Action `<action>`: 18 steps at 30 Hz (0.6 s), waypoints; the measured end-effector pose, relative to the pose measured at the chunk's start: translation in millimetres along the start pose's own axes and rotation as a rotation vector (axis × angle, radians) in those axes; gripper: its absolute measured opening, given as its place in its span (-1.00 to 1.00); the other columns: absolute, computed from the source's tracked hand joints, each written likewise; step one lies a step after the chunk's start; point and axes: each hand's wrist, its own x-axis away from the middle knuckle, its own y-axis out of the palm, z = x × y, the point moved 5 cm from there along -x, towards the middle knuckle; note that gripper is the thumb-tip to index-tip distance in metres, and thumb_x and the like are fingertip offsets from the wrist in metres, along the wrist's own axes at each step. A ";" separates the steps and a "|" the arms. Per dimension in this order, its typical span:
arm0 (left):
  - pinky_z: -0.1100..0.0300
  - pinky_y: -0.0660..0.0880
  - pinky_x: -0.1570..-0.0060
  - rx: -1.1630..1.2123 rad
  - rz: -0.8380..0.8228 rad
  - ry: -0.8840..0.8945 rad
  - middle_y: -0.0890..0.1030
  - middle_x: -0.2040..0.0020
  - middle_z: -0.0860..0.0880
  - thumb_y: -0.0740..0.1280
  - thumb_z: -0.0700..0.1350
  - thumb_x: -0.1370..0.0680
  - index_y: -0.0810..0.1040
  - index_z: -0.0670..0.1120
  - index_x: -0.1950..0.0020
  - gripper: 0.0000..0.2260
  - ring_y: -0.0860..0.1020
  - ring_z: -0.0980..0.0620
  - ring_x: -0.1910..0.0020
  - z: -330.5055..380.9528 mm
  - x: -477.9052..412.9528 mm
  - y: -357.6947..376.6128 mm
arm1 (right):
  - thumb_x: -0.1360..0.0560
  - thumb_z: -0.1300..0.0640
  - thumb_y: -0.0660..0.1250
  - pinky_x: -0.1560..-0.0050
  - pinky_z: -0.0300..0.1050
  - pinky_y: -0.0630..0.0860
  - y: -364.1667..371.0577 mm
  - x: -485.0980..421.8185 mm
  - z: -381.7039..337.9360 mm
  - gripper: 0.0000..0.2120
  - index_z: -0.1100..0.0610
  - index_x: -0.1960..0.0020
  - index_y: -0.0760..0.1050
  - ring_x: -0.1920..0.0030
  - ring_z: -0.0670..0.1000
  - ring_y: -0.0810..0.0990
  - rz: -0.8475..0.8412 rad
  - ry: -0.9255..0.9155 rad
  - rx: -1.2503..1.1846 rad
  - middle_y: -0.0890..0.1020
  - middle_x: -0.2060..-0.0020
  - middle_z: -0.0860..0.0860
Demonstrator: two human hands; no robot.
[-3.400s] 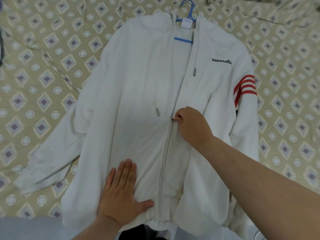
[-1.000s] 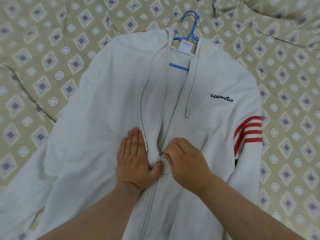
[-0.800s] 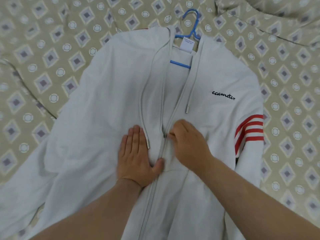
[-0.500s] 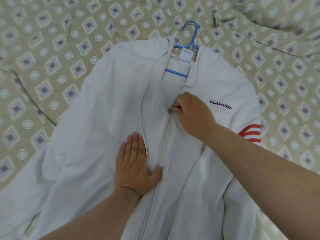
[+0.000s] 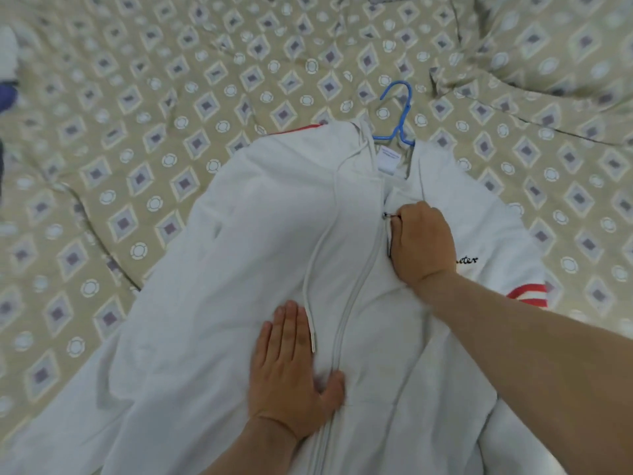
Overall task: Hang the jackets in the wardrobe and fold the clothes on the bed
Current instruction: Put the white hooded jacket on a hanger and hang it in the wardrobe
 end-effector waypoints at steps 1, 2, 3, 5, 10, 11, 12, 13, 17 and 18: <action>-0.04 0.18 -0.43 0.024 0.007 -0.001 0.30 -0.51 -0.22 0.25 0.29 -0.35 0.31 -0.29 -0.50 -0.11 0.27 -0.13 -0.50 -0.3 1.3 -2.4 | -0.60 0.09 0.07 0.18 0.10 0.40 1.6 3.4 -0.3 -0.68 0.27 0.15 0.44 0.20 0.26 0.48 0.048 -0.006 0.004 0.51 0.21 0.26; -0.01 0.22 -0.40 0.055 0.017 0.004 0.32 -0.50 -0.21 0.24 0.30 -0.37 0.34 -0.28 -0.49 -0.14 0.32 -0.12 -0.48 -1.1 2.2 -6.5 | -0.57 0.08 0.05 0.20 0.10 0.41 1.9 4.7 0.0 -0.67 0.28 0.16 0.45 0.23 0.25 0.47 0.083 -0.015 -0.002 0.51 0.23 0.26; 0.01 0.26 -0.36 0.091 0.040 0.026 0.35 -0.49 -0.20 0.21 0.31 -0.42 0.35 -0.27 -0.48 -0.17 0.37 -0.13 -0.45 -2.0 1.0 -13.3 | -0.56 0.08 0.05 0.22 0.08 0.39 2.0 5.0 0.6 -0.68 0.27 0.17 0.44 0.24 0.25 0.47 0.107 -0.026 -0.007 0.50 0.24 0.26; 0.03 0.29 -0.28 0.143 0.123 0.086 0.41 -0.44 -0.25 0.11 0.31 -0.52 0.34 -0.28 -0.49 -0.22 0.43 -0.16 -0.38 -4.1 -11.0 -28.3 | -0.55 0.09 0.06 0.24 0.05 0.37 2.9 3.1 2.7 -0.70 0.26 0.17 0.43 0.26 0.24 0.46 0.127 -0.029 0.005 0.50 0.25 0.24; -0.02 0.19 -0.39 0.260 0.331 0.093 0.39 -0.44 -0.30 0.21 0.18 -0.46 0.33 -0.31 -0.47 -0.27 0.31 -0.14 -0.44 16.4 -98.1 -73.1 | -0.54 0.10 0.07 0.23 0.06 0.39 2.0 1.6 2.6 -0.70 0.27 0.19 0.44 0.26 0.22 0.45 0.141 -0.024 -0.017 0.50 0.26 0.23; -0.02 0.18 -0.43 0.248 0.332 0.109 0.34 -0.48 -0.28 0.21 0.18 -0.45 0.31 -0.29 -0.49 -0.26 0.28 -0.15 -0.49 25.7 -123.2 -78.6 | -0.54 0.10 0.07 0.24 0.06 0.39 1.4 1.2 2.7 -0.71 0.26 0.19 0.43 0.27 0.22 0.45 0.143 -0.023 -0.019 0.50 0.27 0.22; -0.03 0.14 -0.47 0.226 0.312 0.125 0.29 -0.52 -0.25 0.21 0.18 -0.45 0.28 -0.26 -0.51 -0.24 0.24 -0.17 -0.52 35.2 -147.7 -81.8 | -0.54 0.10 0.08 0.25 0.05 0.39 0.6 1.1 2.8 -0.72 0.26 0.19 0.43 0.28 0.21 0.45 0.144 -0.024 -0.022 0.49 0.27 0.21; -0.02 0.08 -0.50 0.199 0.267 0.132 0.24 -0.55 -0.22 0.20 0.20 -0.45 0.25 -0.23 -0.54 -0.23 0.18 -0.16 -0.55 43.1 -168.8 -81.6 | -0.54 0.10 0.09 0.25 0.05 0.39 0.1 1.5 2.9 -0.73 0.25 0.19 0.43 0.28 0.20 0.44 0.143 -0.031 -0.024 0.49 0.28 0.20; 0.00 -0.02 -0.55 0.068 0.168 0.129 0.21 -0.58 -0.13 0.13 0.20 -0.47 0.26 -0.17 -0.55 -0.27 0.15 -0.08 -0.57 50.4 -202.1 -57.6 | -0.52 0.13 0.15 0.26 0.05 0.39 1.4 1.0 5.5 -0.78 0.25 0.19 0.44 0.29 0.18 0.43 0.169 -0.048 -0.022 0.49 0.29 0.17; -0.05 0.03 -0.54 0.061 0.182 0.146 0.25 -0.56 -0.15 0.13 0.18 -0.47 0.31 -0.19 -0.53 -0.29 0.20 -0.11 -0.55 48.6 -200.9 -52.7 | -0.51 0.14 0.17 0.27 0.05 0.39 1.7 1.4 6.2 -0.80 0.25 0.20 0.45 0.29 0.17 0.43 0.182 -0.050 -0.027 0.49 0.29 0.16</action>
